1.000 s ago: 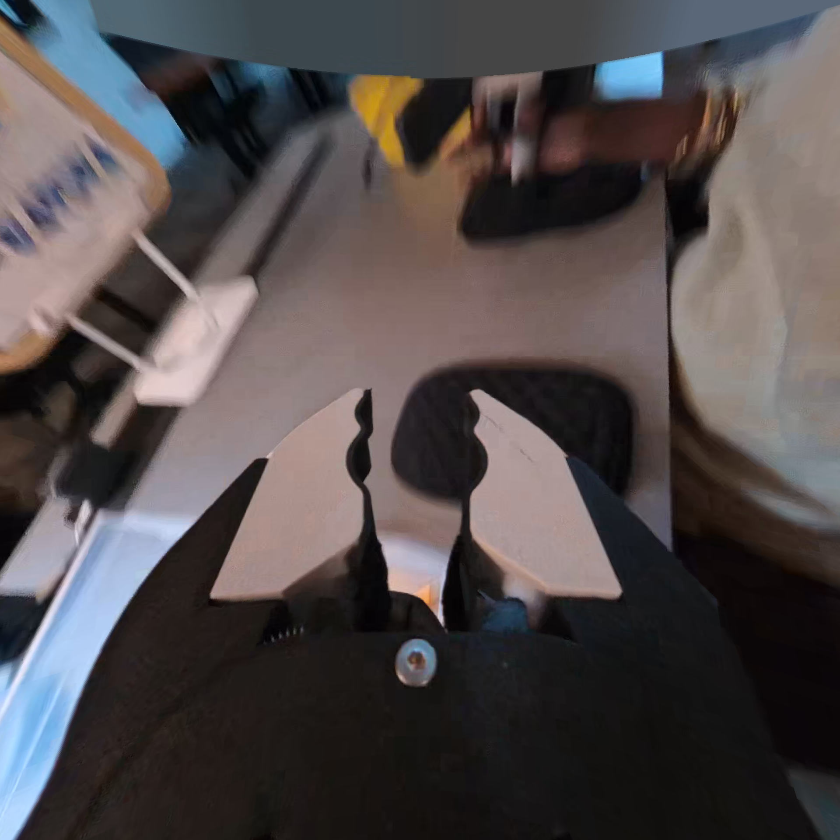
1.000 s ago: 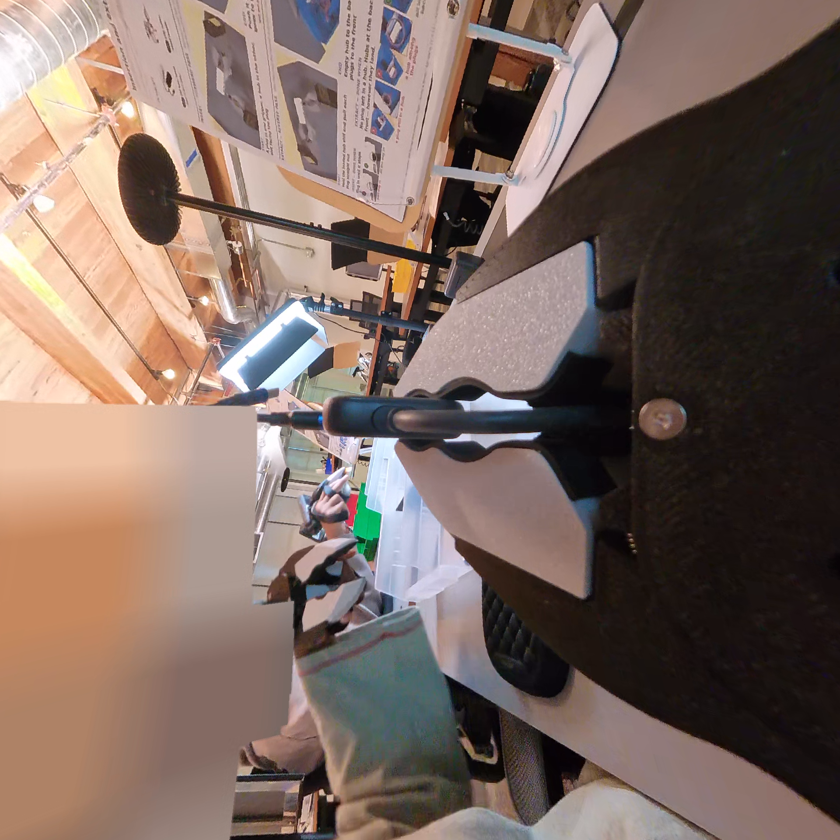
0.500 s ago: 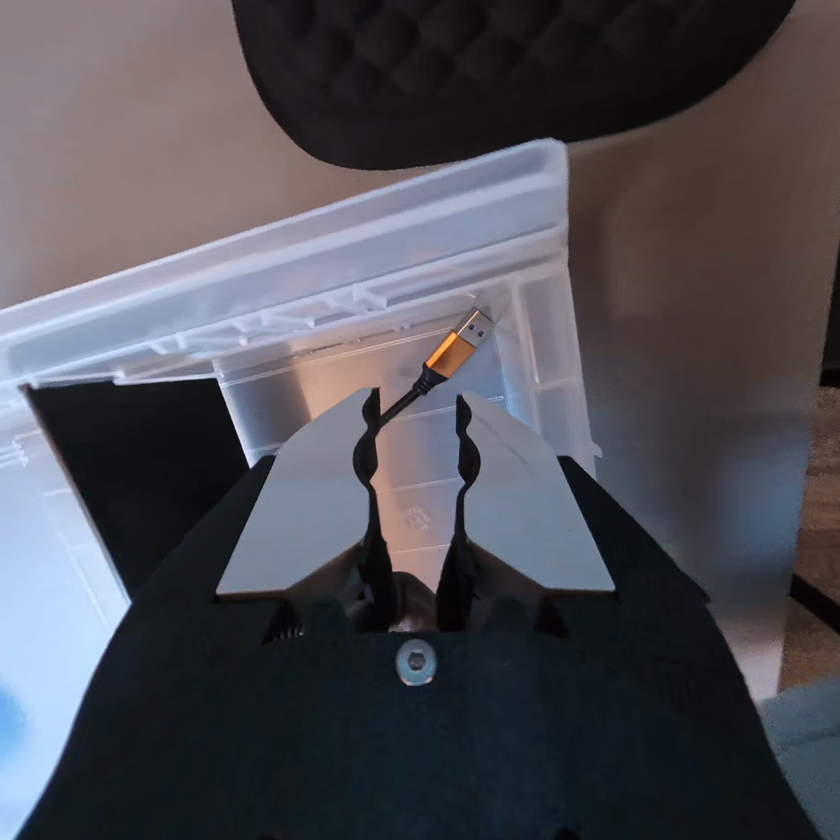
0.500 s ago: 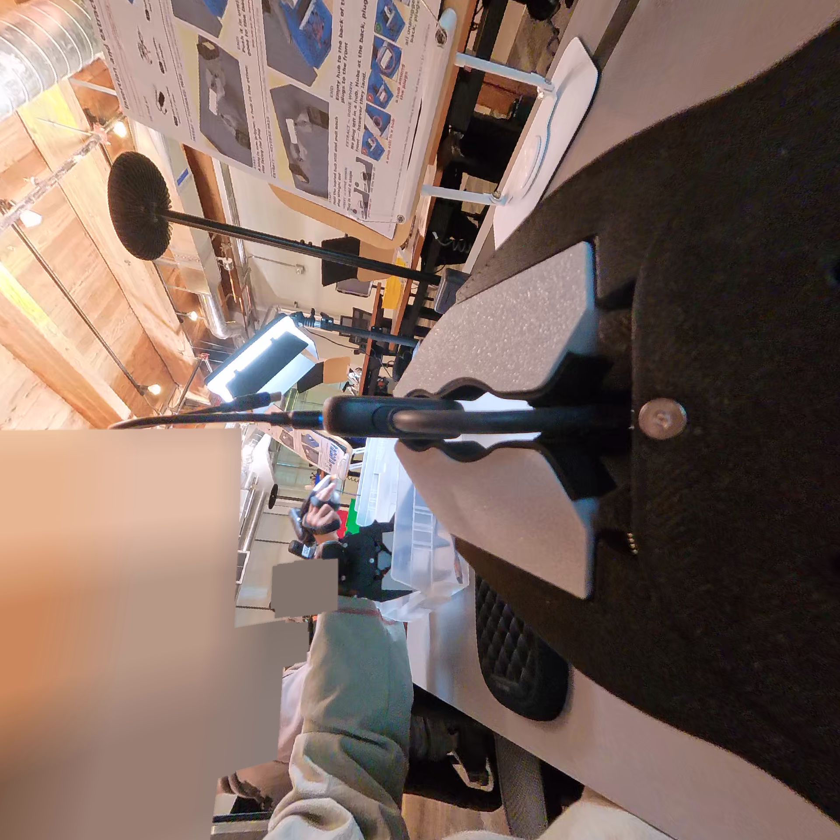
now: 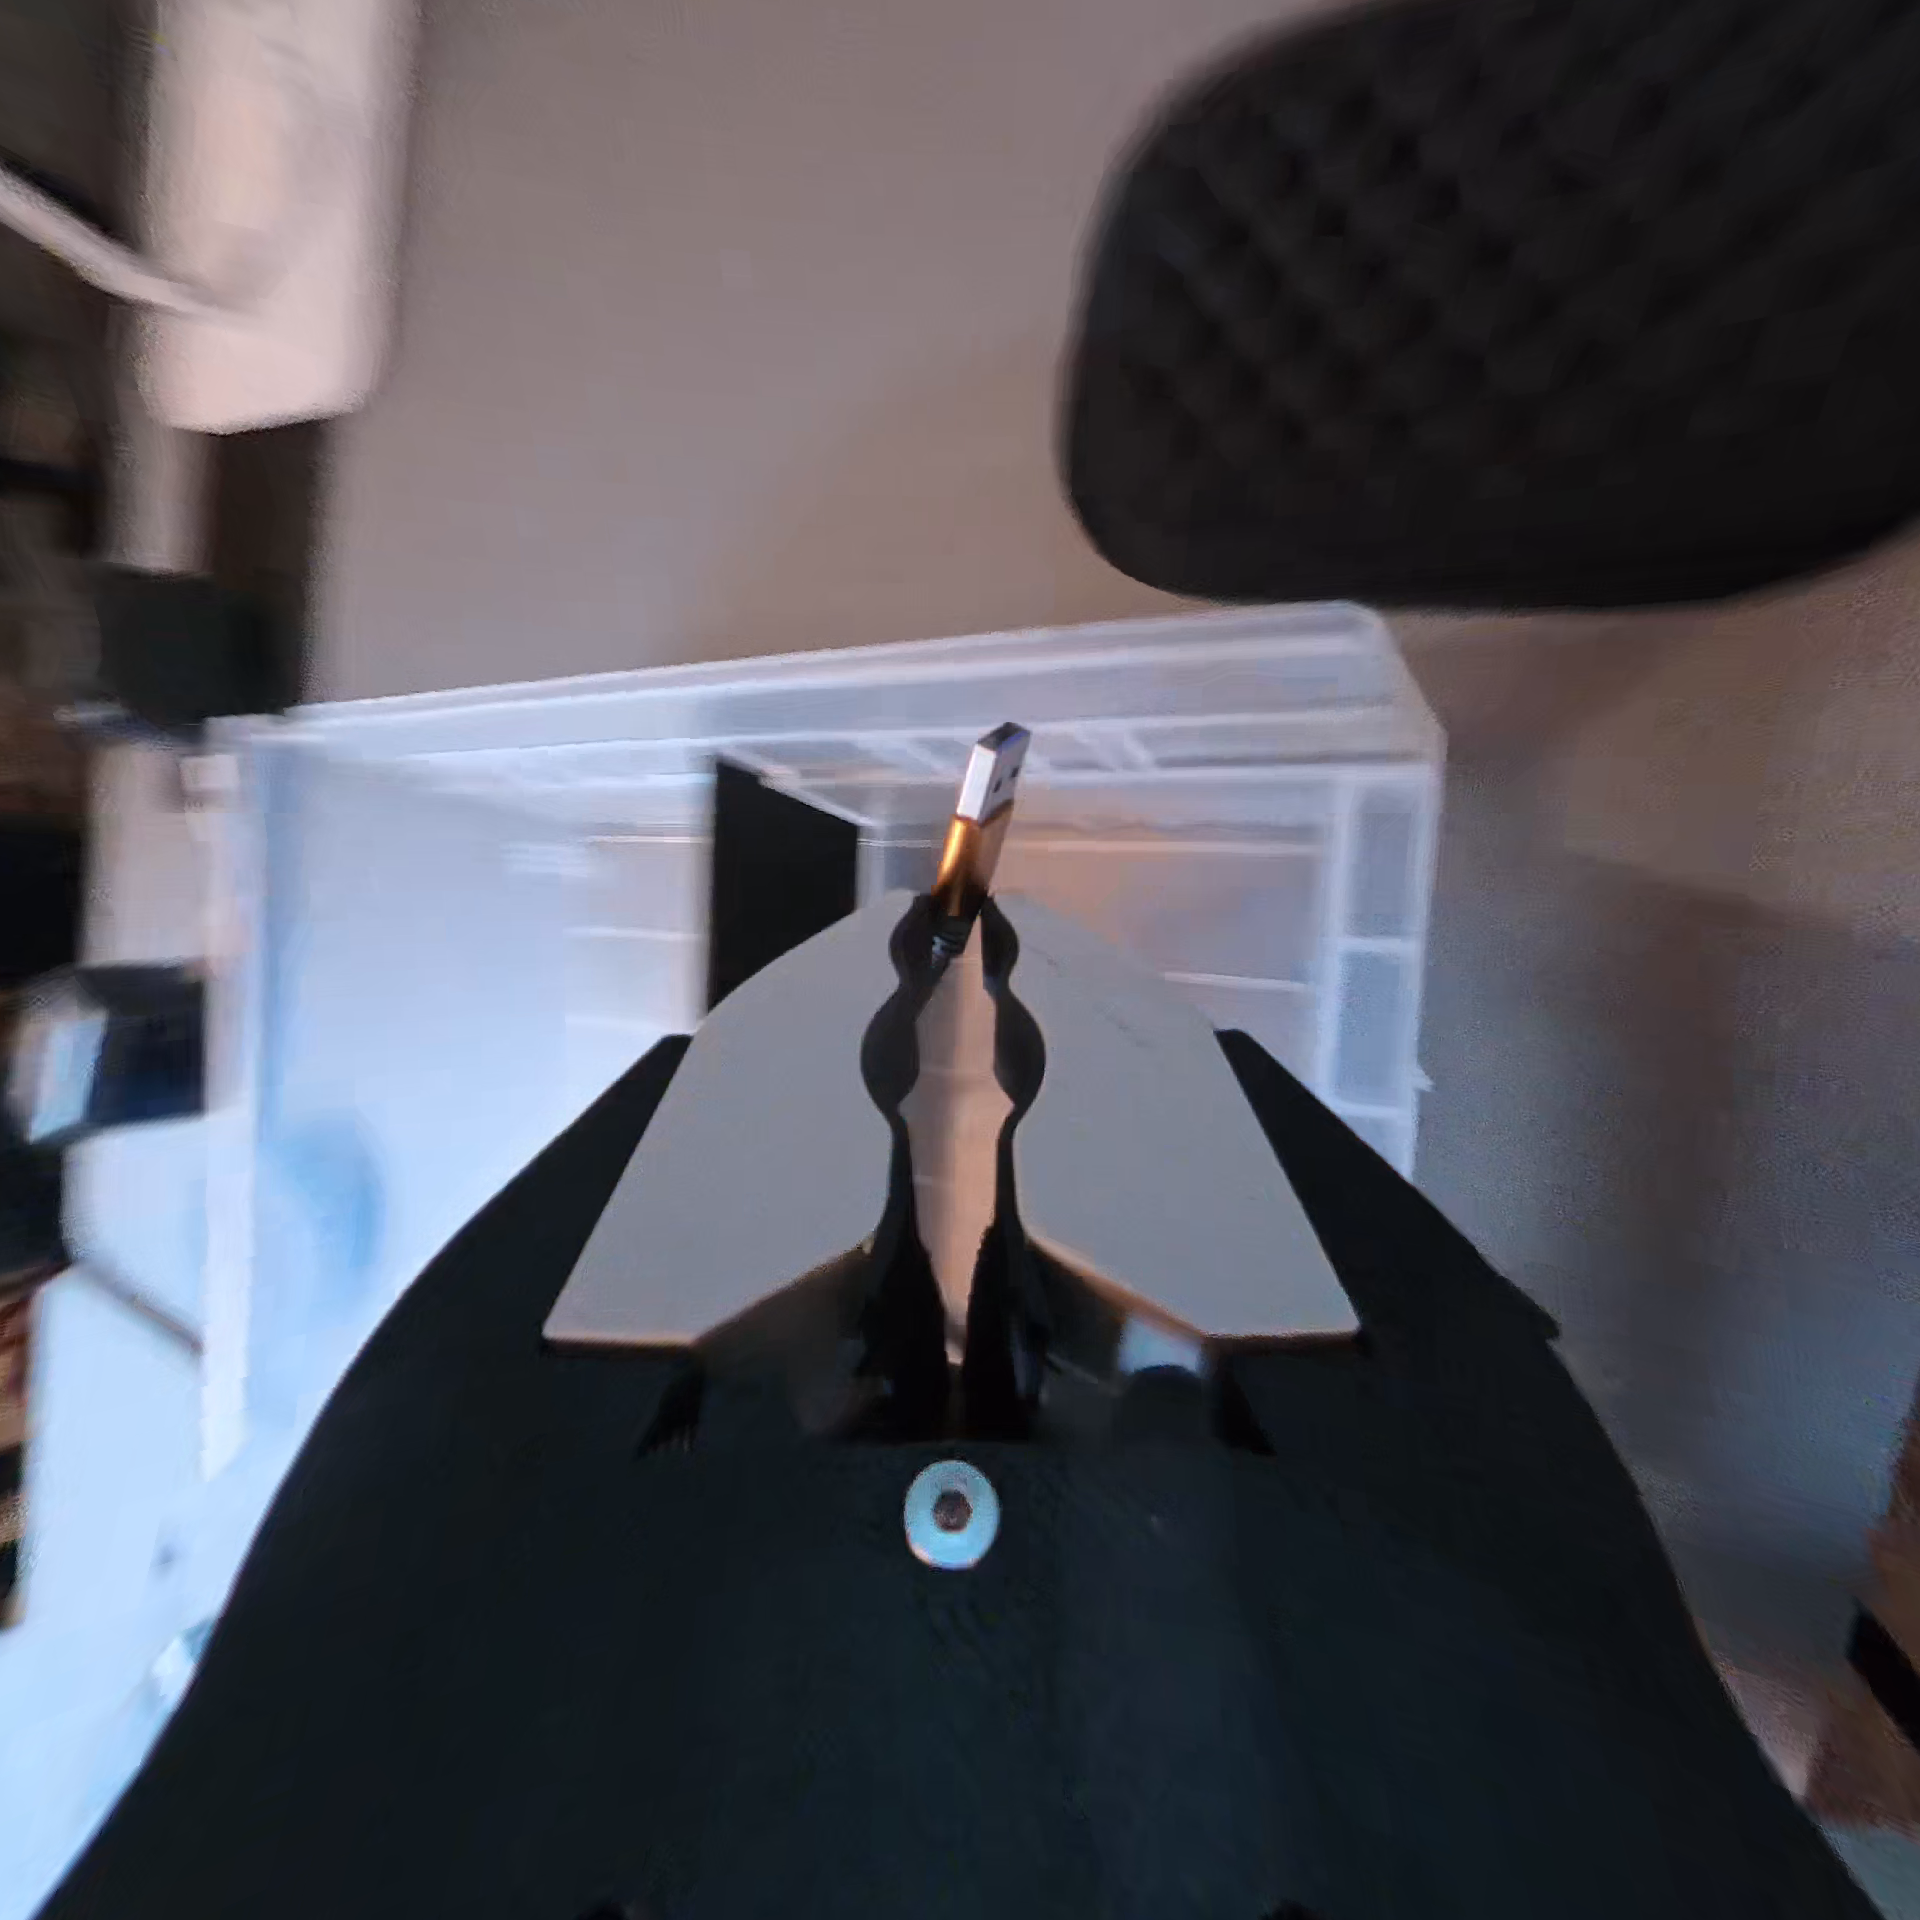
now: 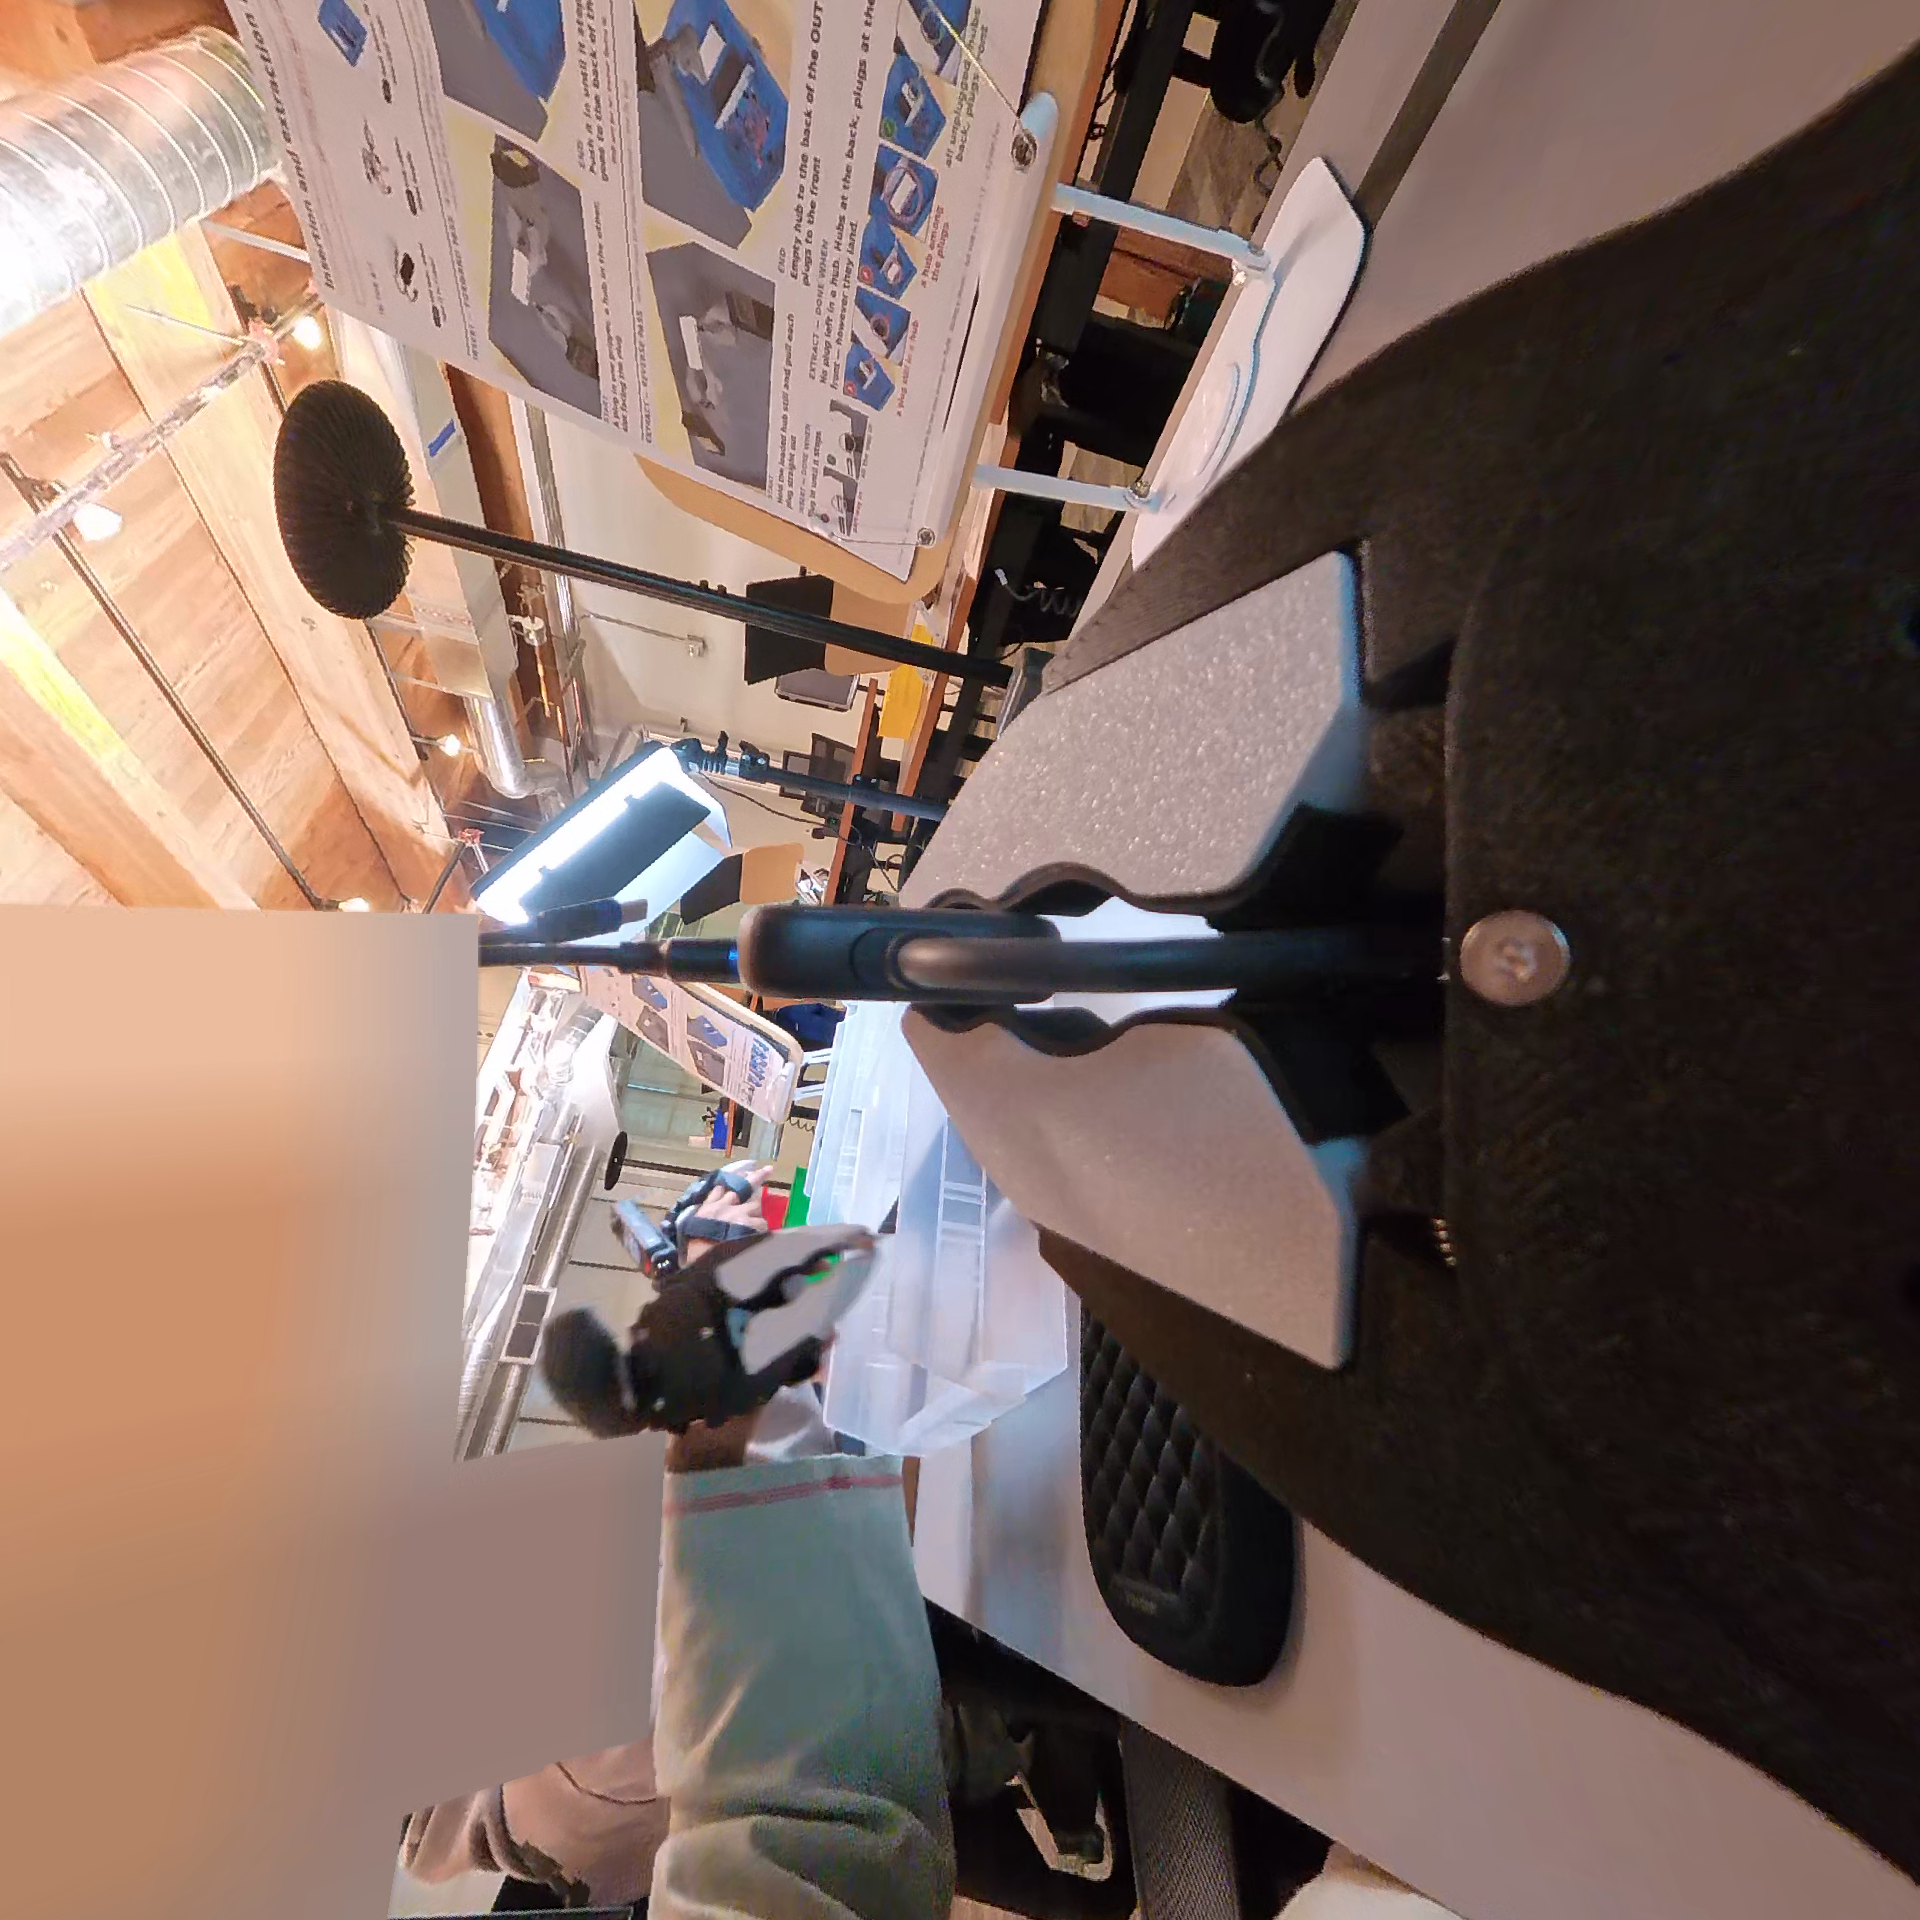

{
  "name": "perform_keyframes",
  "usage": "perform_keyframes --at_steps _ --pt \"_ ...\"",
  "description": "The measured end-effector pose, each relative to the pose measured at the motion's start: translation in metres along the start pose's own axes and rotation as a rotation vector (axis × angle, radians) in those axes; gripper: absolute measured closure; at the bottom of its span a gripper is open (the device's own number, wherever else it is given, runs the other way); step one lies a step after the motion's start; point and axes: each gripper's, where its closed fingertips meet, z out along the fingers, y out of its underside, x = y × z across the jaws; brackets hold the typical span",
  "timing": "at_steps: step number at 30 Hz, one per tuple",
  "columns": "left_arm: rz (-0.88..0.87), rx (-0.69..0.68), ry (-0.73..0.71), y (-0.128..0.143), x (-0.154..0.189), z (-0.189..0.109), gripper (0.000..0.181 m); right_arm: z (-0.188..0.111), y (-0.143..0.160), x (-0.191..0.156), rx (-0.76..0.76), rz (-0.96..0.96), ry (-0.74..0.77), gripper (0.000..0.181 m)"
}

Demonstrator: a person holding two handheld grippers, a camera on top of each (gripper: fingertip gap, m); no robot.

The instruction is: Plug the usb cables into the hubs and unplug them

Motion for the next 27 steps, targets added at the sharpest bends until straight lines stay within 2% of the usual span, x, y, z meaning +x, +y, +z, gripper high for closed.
perform_keyframes --at_steps 1,4,7,12,15,16,18,21,24,27 --pt "-0.025 0.036 -0.117 -0.009 -0.016 -0.016 0.173 0.000 0.000 -0.001 -0.001 -0.003 -0.002 0.169" --pt "-0.123 0.148 -0.404 -0.036 -0.047 -0.065 0.172 0.001 0.000 -0.003 -0.010 -0.024 -0.003 0.169" --pt "-0.184 0.243 -0.582 -0.067 -0.057 -0.107 0.173 0.001 0.000 -0.003 -0.020 -0.038 0.002 0.170" --pt "-0.042 0.335 -0.833 -0.141 -0.045 -0.162 0.173 0.000 0.000 -0.002 -0.021 -0.046 0.010 0.169" --pt "0.064 0.341 -0.896 -0.183 -0.027 -0.169 0.173 -0.001 0.000 0.000 -0.023 -0.039 0.020 0.169" --pt "0.090 0.324 -0.870 -0.194 -0.019 -0.160 0.173 -0.001 0.001 0.000 -0.026 -0.040 0.024 0.169" --pt "0.117 0.257 -0.746 -0.206 0.001 -0.124 0.173 -0.001 0.001 0.001 -0.033 -0.049 0.033 0.169" --pt "0.102 0.184 -0.504 -0.212 0.038 -0.040 0.173 -0.001 0.004 0.002 -0.057 -0.073 0.049 0.170" --pt "0.111 0.039 -0.404 -0.190 0.057 0.044 0.172 0.000 0.008 0.001 -0.090 -0.120 0.055 0.170" --pt "0.073 -0.029 -0.421 -0.167 0.050 0.096 0.172 0.002 0.013 0.000 -0.122 -0.154 0.054 0.169"
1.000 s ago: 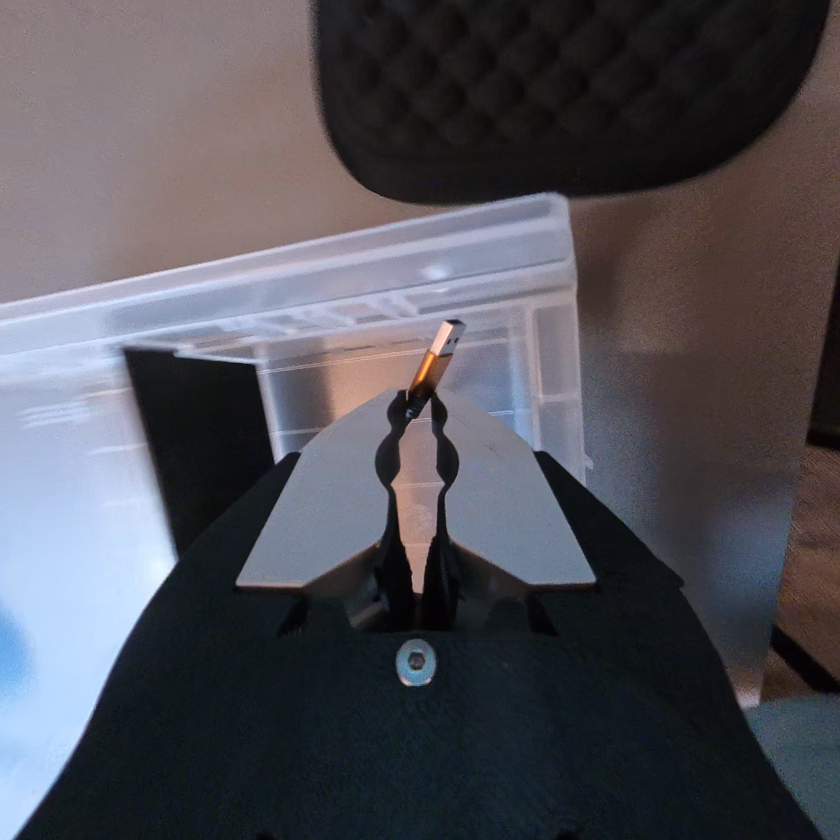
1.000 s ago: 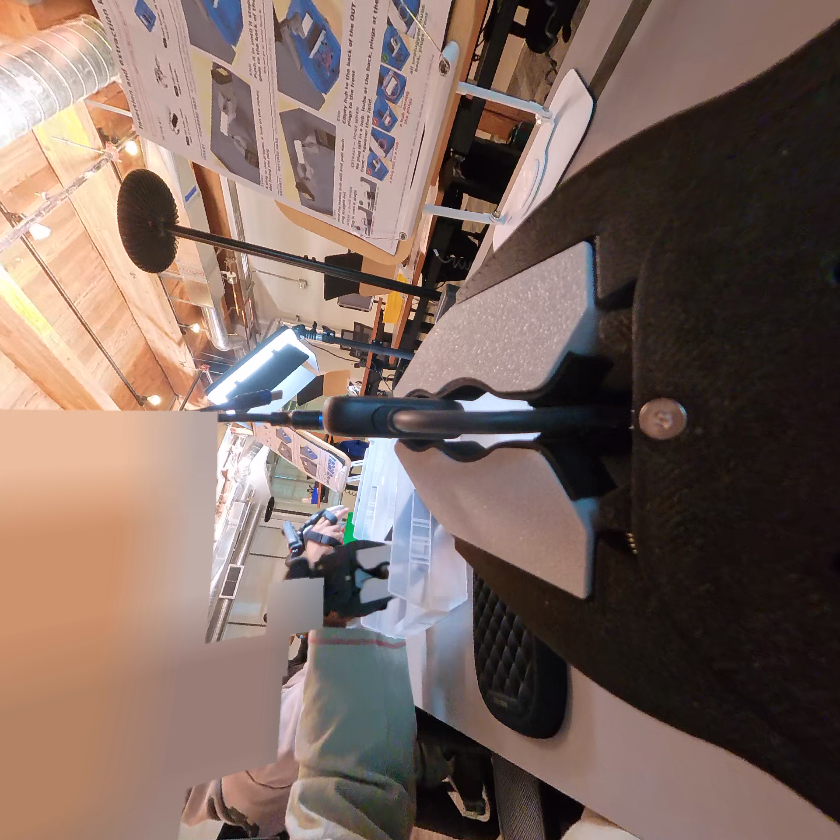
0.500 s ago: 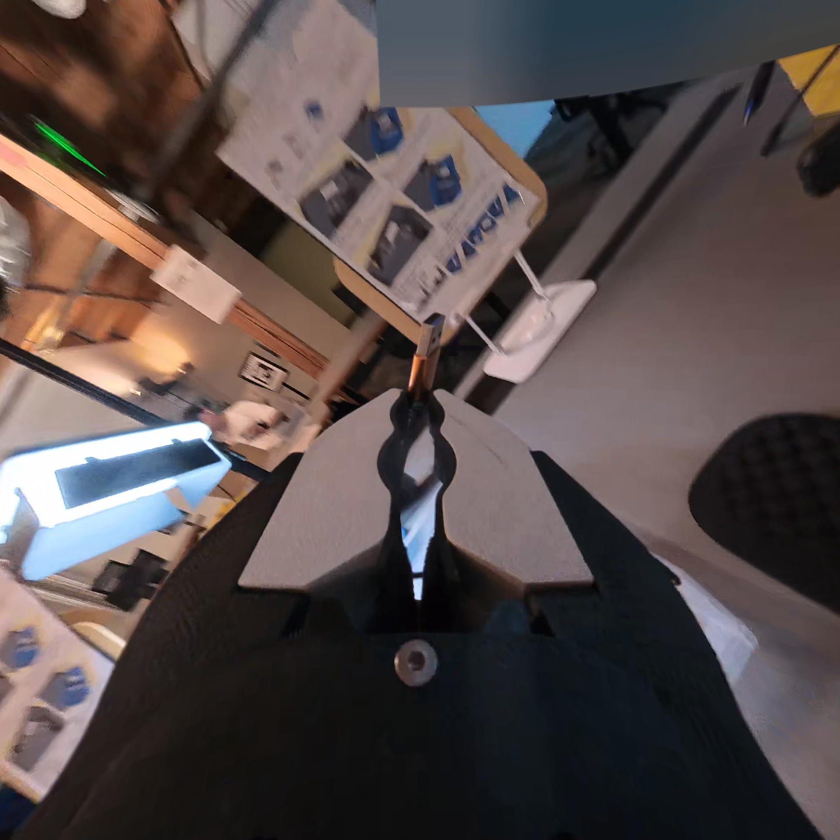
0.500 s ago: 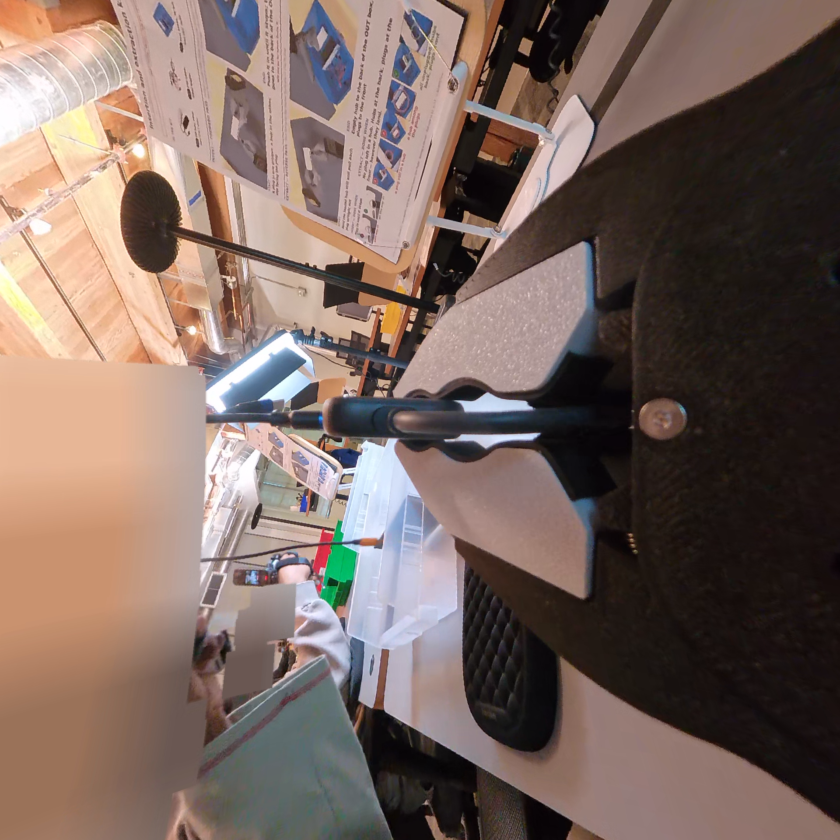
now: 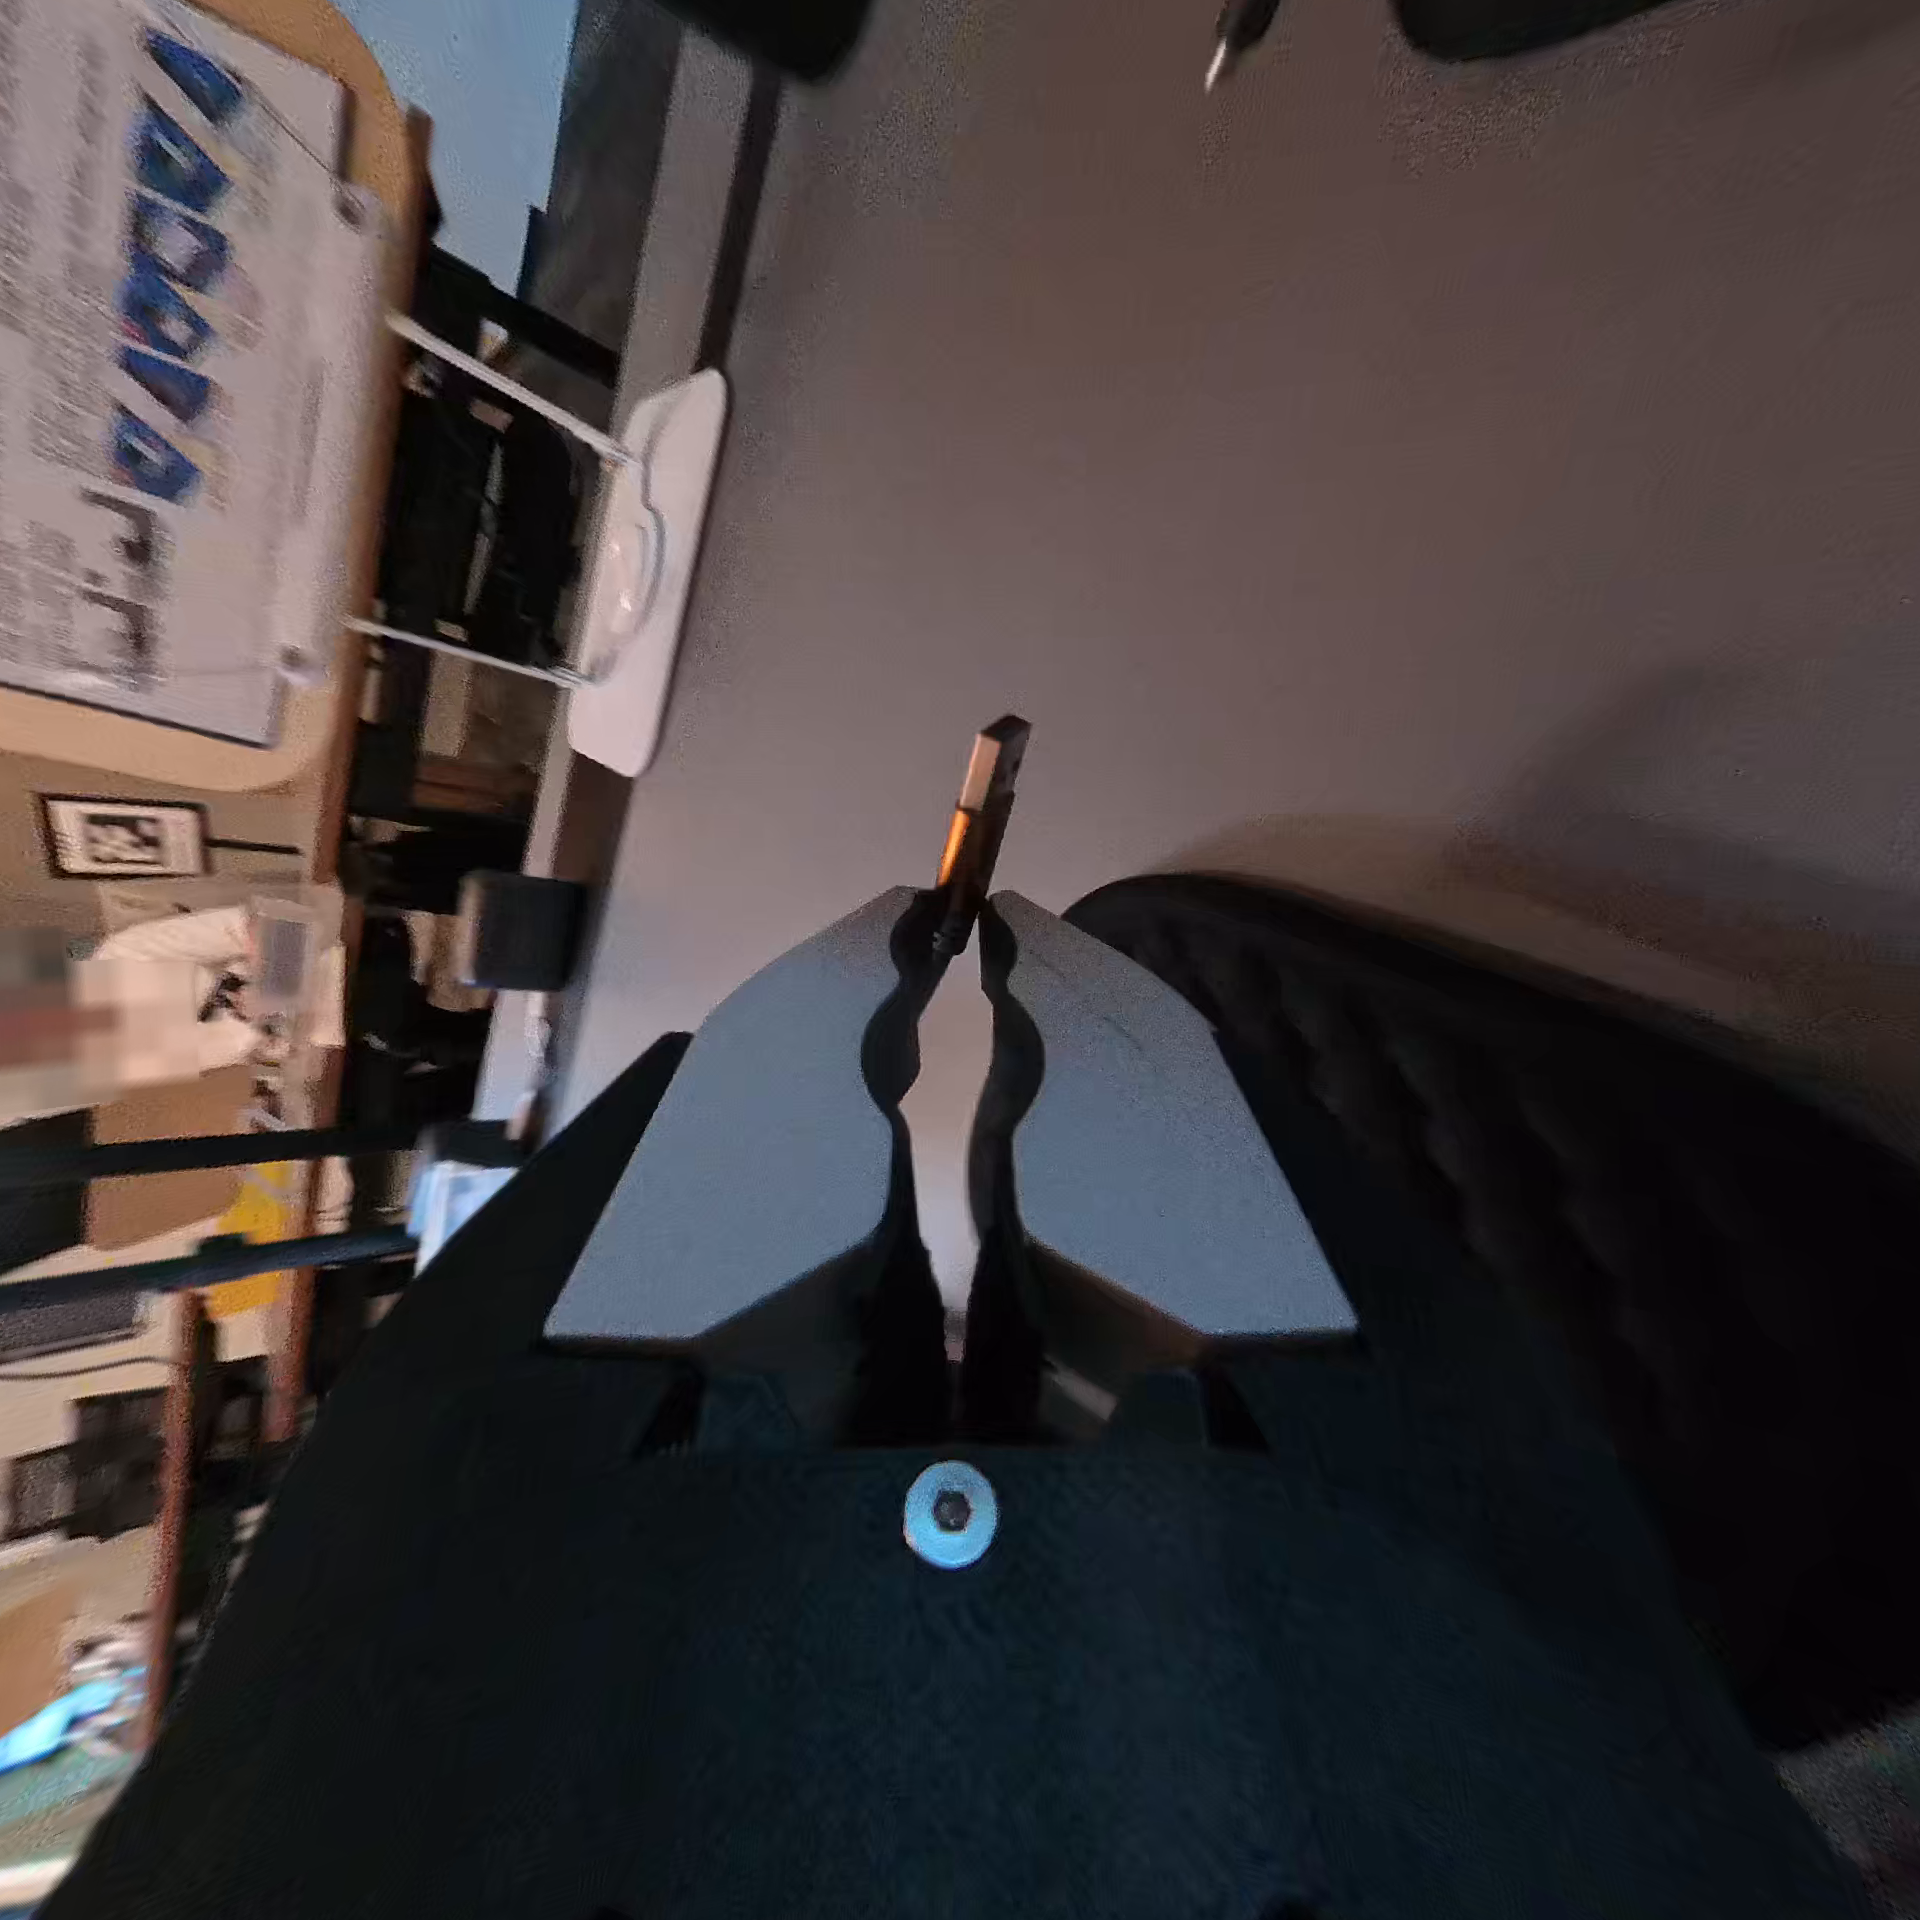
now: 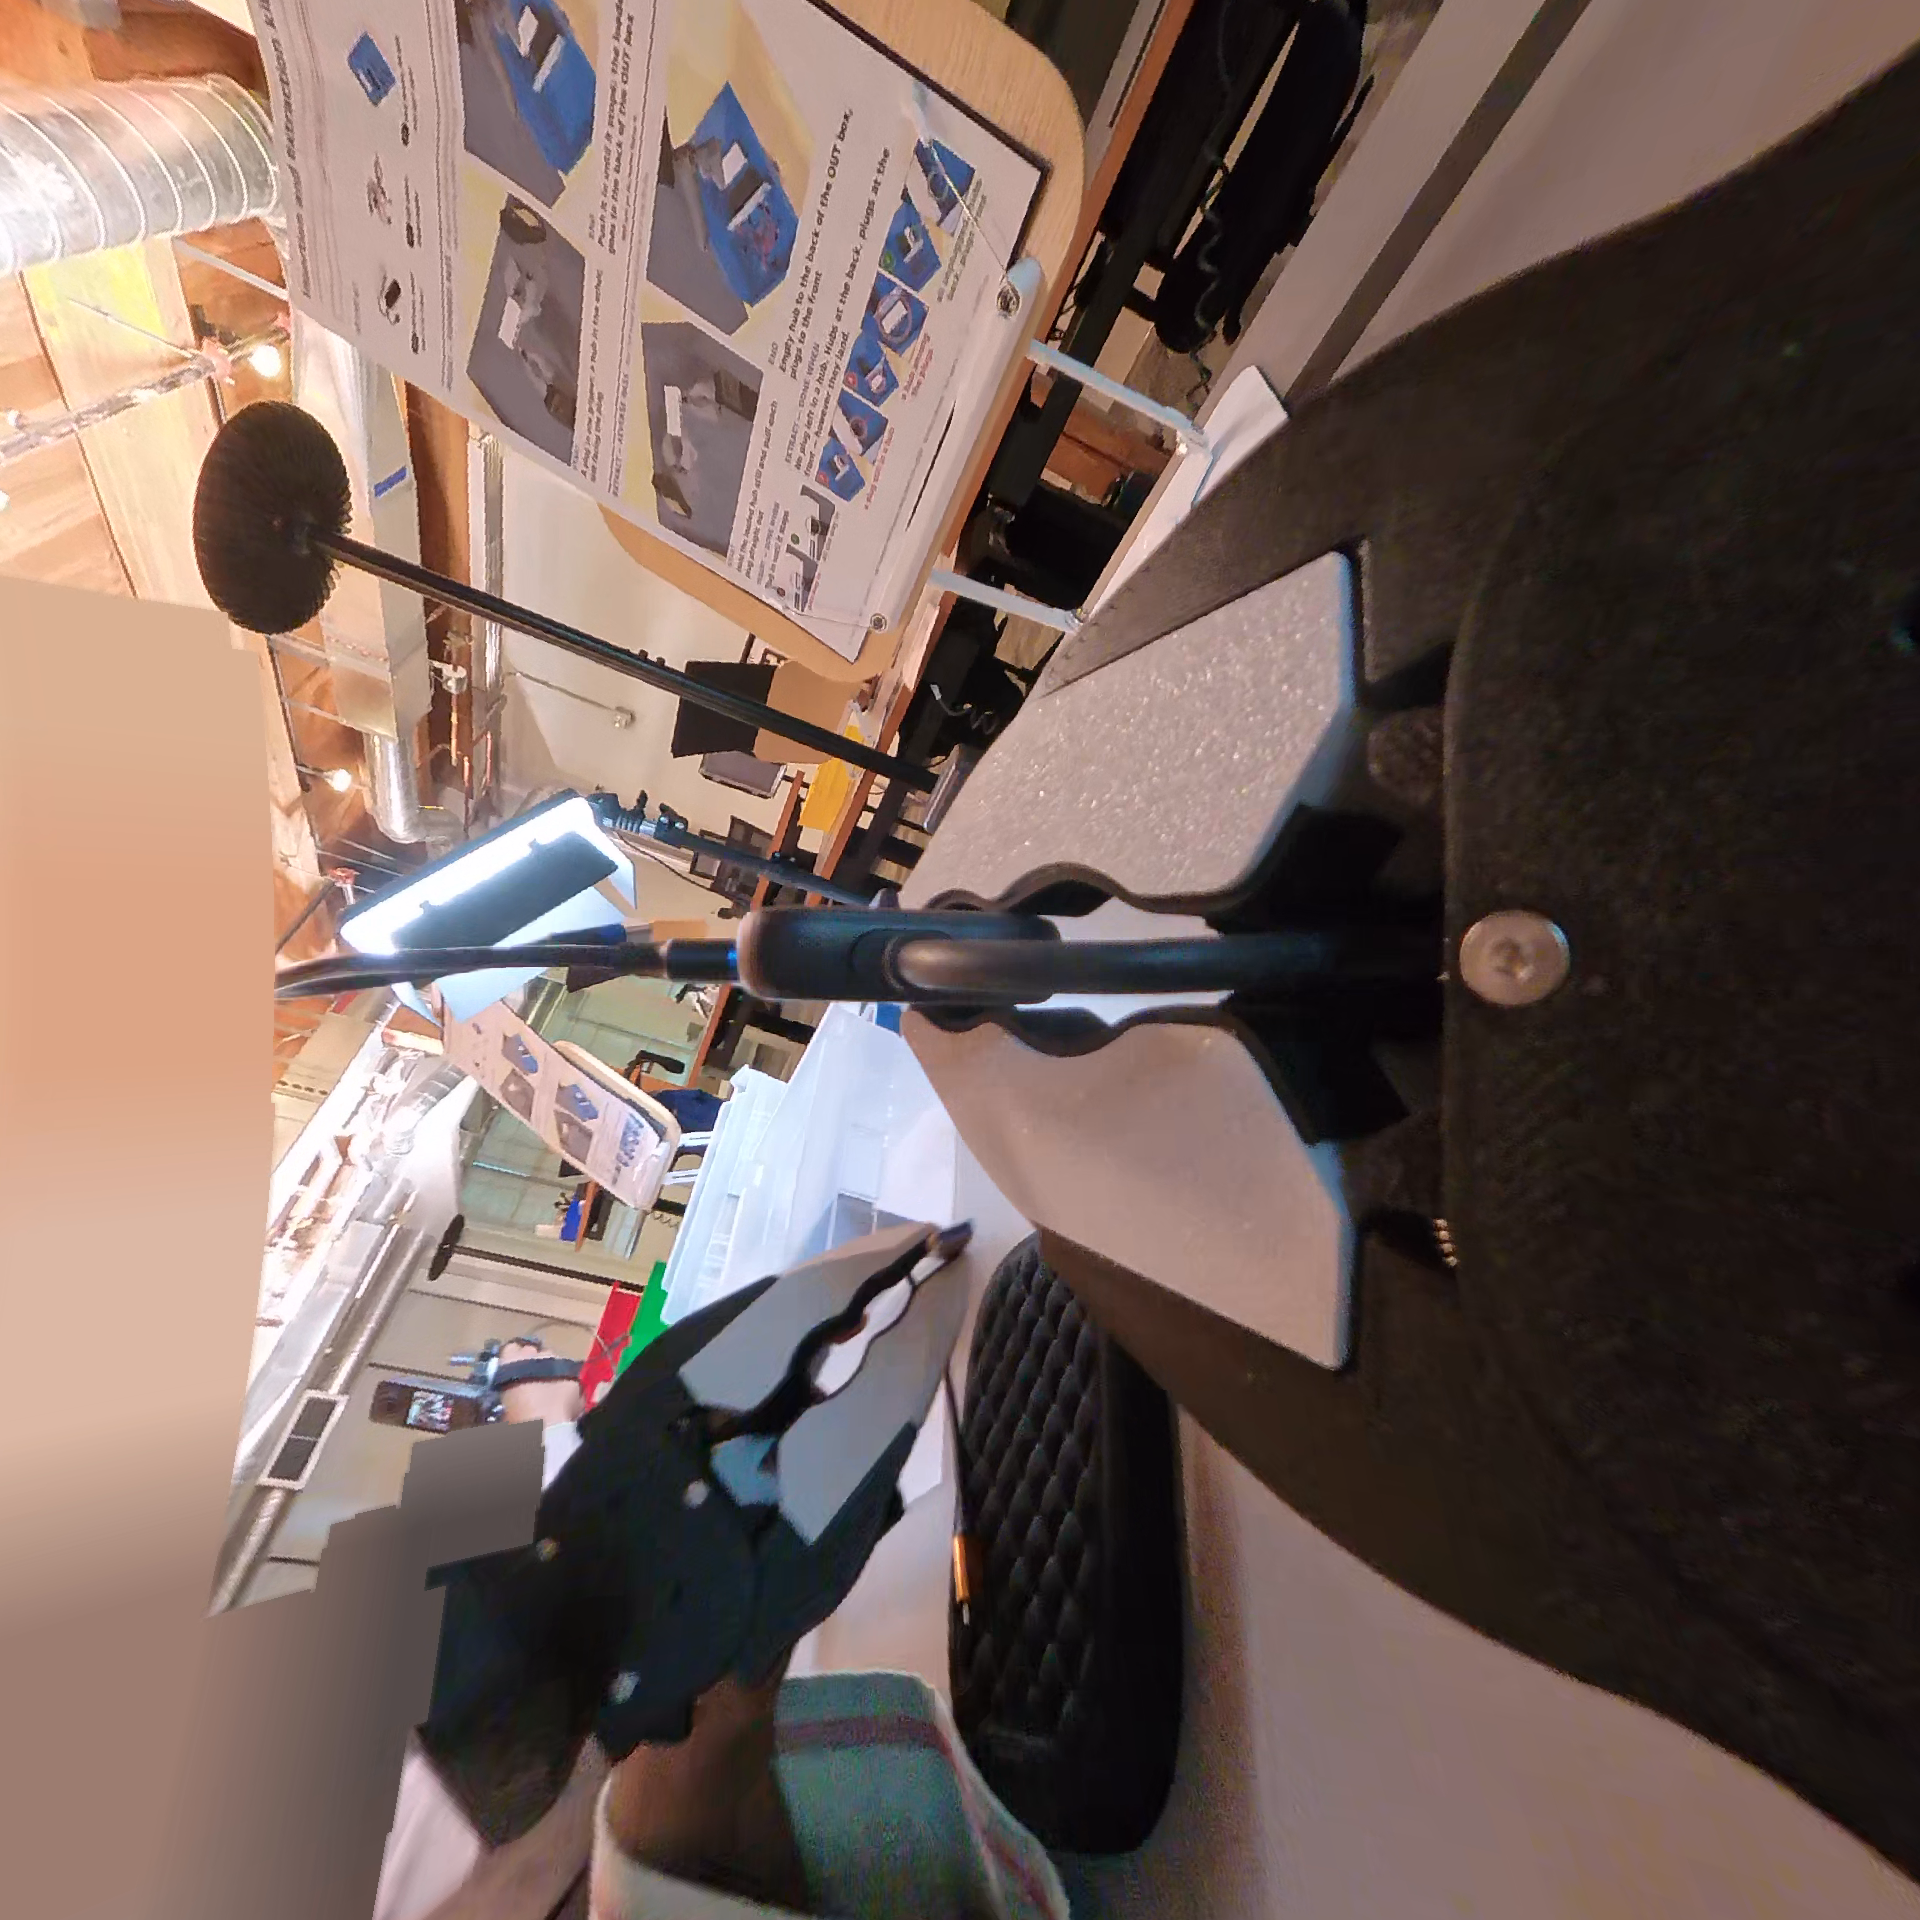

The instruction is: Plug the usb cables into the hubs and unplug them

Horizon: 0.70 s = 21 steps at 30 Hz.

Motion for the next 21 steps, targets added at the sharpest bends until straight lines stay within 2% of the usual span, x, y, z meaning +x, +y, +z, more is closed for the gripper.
perform_keyframes --at_steps 3,8,14,21 --pt "-0.155 0.061 0.043 0.003 0.010 0.025 0.172 0.002 0.003 -0.002 -0.024 -0.026 -0.006 0.169" --pt "-0.457 0.266 0.192 -0.011 0.026 0.027 0.172 0.004 0.008 -0.005 -0.047 -0.045 -0.019 0.169" --pt "-0.525 0.512 0.164 -0.028 0.008 0.006 0.172 0.007 0.011 -0.012 -0.071 -0.091 -0.046 0.170" --pt "-0.519 0.591 0.120 -0.029 0.002 -0.004 0.173 0.012 0.020 -0.025 -0.130 -0.189 -0.093 0.170"
